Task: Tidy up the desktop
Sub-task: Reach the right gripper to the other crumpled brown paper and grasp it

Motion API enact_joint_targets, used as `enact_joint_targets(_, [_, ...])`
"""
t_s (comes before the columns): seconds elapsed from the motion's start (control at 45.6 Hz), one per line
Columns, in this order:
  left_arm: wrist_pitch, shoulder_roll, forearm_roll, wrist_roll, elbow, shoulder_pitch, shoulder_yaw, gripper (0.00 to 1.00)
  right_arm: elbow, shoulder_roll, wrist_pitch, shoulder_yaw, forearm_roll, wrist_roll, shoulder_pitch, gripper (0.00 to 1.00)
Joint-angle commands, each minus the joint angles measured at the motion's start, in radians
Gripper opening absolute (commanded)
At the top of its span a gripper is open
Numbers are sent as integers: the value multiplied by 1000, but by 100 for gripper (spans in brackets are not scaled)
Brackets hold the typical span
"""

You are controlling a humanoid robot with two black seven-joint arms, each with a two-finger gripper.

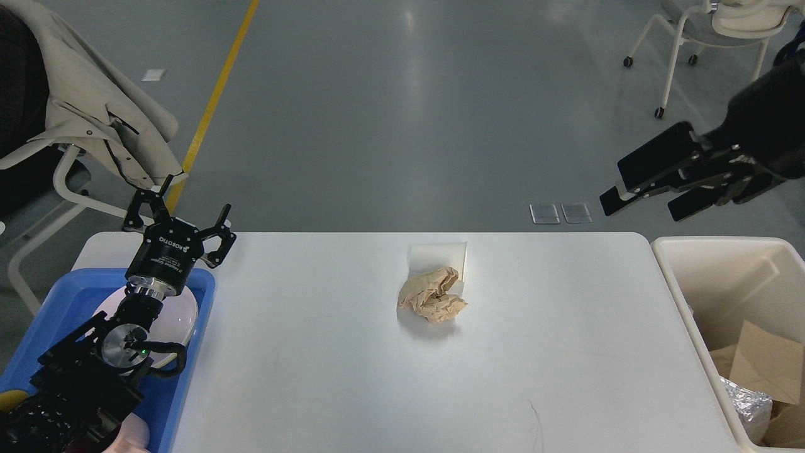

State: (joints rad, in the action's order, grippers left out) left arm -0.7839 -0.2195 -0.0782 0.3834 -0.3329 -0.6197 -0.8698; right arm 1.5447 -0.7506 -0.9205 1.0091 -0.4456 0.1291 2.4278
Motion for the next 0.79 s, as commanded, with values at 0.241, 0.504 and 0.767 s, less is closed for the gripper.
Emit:
enact_joint_targets(0.241, [0, 0, 0, 0, 0, 0, 2, 100, -329, 316, 520, -254, 192, -11, -735, 100])
enact_joint_targets(0.504, [0, 2, 0, -1, 0, -2, 2, 100, -670, 566, 660, -397, 214, -54, -1042, 100])
enact_joint_targets(0.767, [0, 2, 0, 0, 0, 0, 2, 100, -842, 726, 701, -480, 223, -166, -1190, 100])
